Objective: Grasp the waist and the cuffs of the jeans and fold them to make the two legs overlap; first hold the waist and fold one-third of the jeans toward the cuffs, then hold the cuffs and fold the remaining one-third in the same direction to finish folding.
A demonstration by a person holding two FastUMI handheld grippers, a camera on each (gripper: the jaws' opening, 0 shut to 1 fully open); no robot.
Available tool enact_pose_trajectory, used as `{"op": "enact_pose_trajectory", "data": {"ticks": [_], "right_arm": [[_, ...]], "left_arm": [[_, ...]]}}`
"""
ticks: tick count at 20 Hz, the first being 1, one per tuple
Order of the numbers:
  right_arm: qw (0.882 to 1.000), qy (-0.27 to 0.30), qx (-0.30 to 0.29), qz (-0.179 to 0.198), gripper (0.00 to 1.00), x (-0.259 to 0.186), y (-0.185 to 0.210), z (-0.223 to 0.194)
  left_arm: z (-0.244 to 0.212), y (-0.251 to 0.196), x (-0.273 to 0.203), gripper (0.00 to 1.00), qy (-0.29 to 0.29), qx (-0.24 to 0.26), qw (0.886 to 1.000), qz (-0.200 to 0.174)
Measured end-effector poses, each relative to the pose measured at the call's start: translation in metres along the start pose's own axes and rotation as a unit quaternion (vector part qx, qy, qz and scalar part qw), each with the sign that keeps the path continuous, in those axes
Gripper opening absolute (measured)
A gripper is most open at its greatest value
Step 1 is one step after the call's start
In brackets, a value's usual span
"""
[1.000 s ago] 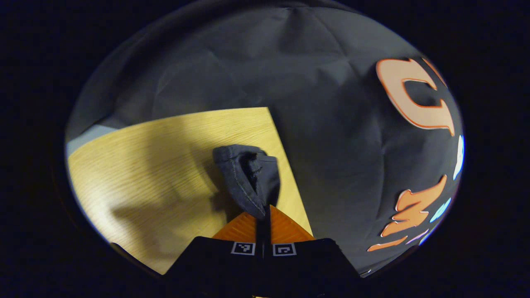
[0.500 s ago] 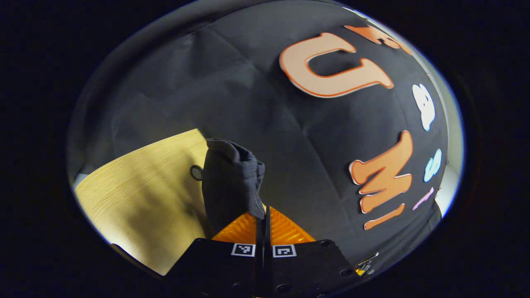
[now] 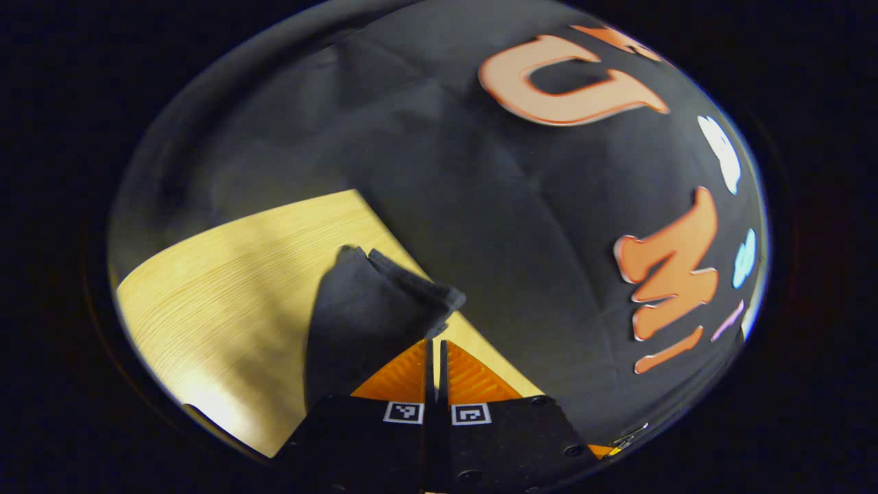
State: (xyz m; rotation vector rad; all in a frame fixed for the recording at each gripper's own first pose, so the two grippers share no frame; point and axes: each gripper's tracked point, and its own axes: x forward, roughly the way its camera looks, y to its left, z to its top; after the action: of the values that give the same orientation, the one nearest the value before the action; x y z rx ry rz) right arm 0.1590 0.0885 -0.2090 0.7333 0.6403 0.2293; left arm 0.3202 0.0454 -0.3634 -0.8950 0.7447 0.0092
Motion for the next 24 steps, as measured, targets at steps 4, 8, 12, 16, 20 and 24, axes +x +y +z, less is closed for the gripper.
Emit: {"op": "enact_pose_trajectory", "data": {"ticks": [4,8,12,16,20,24], "right_arm": [[0.999,0.03,0.017,0.006,0.98,0.022,0.01,-0.02],[0.998,0.062,0.003,-0.007,0.98,0.048,0.02,-0.05],[0.997,0.075,0.006,-0.009,0.98,0.057,0.027,-0.066],[0.998,0.063,-0.019,-0.022,0.98,0.044,0.019,-0.058],[0.999,0.04,-0.004,-0.025,0.98,0.027,0.007,-0.036],[0.999,0.031,0.012,-0.042,0.98,0.021,-0.014,-0.028]], "left_arm": [[-0.029,0.106,-0.008,0.4,0.062,-0.072,0.994,0.046],[0.0,0.105,-0.04,0.98,-0.023,0.164,0.981,0.099],[0.002,0.044,-0.021,0.98,-0.042,0.422,0.9,0.104],[-0.067,0.004,0.023,1.0,0.018,0.507,0.859,0.075],[-0.113,-0.01,0.073,0.99,0.034,0.574,0.812,0.101],[-0.114,-0.017,0.07,0.99,0.043,0.633,0.752,0.181]]}}
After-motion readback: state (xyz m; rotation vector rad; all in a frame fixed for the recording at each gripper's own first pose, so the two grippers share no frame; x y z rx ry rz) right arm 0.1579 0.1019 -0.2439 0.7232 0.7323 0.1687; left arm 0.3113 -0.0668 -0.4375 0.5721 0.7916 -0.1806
